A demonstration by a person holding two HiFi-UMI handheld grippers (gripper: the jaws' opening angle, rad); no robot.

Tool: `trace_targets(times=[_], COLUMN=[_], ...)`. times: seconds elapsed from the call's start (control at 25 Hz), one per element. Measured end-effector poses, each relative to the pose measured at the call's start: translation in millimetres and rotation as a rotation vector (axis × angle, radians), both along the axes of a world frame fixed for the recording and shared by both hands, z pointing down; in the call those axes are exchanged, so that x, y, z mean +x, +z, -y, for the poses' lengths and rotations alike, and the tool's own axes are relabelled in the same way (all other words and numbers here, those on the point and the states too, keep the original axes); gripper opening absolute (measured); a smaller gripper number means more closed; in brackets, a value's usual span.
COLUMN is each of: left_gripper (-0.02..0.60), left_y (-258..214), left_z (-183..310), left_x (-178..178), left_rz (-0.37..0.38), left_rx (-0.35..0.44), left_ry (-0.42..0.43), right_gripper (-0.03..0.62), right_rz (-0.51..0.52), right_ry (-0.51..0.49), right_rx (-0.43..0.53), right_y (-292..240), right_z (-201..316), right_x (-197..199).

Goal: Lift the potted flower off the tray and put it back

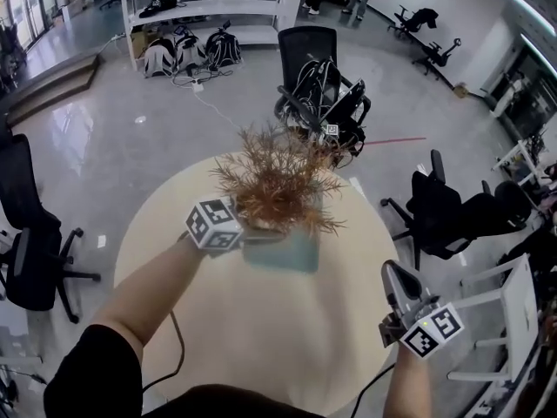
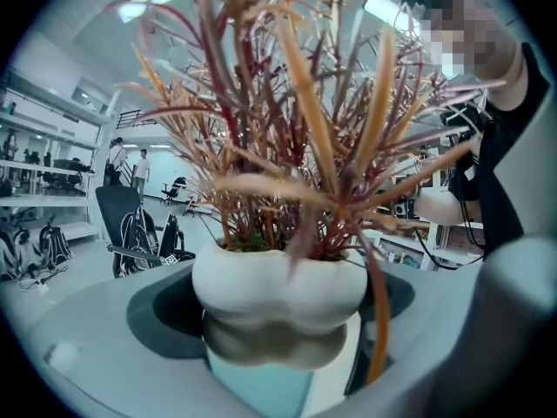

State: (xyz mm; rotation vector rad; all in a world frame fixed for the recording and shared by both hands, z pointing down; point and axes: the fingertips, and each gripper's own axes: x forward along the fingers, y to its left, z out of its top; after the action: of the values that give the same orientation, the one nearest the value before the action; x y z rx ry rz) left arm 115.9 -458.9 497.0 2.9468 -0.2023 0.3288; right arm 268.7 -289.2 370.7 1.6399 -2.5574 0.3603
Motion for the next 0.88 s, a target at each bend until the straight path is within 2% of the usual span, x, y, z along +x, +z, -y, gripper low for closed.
trace_targets(times=[0.28,0.52,0.88], left_gripper=[0.503,0.503,0.503], left_y=[35,79,156], left_z=[67,124,166], left_x=[36,71,111], left_rz=[0.002,0.009,0.129], left_rx=[0.009,0.002,0.051], left_ry=[-0.001,-0.029,0.013], right_gripper=[0.014,0.014,0.015], right_rz=[-0.011,-0.005,-0.014], right_ry=[-0.004,0.011,-0.003], right_rx=[0.009,-0.017,-0.052], right_y=[25,75,144], right_z=[50,83,115], right_x=[21,49,67])
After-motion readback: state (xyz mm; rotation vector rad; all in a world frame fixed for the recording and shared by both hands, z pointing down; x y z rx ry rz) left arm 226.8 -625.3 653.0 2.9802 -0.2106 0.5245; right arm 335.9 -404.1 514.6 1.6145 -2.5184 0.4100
